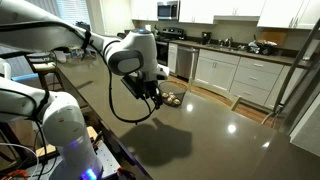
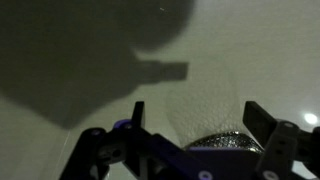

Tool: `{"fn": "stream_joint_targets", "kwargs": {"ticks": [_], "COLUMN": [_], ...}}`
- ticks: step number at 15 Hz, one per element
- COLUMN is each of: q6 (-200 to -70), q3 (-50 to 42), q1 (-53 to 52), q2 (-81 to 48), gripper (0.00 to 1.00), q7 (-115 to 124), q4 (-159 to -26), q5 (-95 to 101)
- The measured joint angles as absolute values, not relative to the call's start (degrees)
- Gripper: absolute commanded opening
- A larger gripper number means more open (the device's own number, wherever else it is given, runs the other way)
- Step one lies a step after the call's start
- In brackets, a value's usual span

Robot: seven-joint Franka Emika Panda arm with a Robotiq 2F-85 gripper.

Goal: Put one packet in the basket

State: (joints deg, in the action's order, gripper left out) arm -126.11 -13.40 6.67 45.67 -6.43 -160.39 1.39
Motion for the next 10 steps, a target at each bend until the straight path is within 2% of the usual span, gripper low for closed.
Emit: {"fn": "stream_joint_targets", "kwargs": {"ticks": [10], "q6": [-126.0], "q3": [-13.4], "q1": [6.7], "q2": [45.3], "gripper": [1.00], "q7": [-6.4], "q4": [-161.6], "q5": [1.4]}}
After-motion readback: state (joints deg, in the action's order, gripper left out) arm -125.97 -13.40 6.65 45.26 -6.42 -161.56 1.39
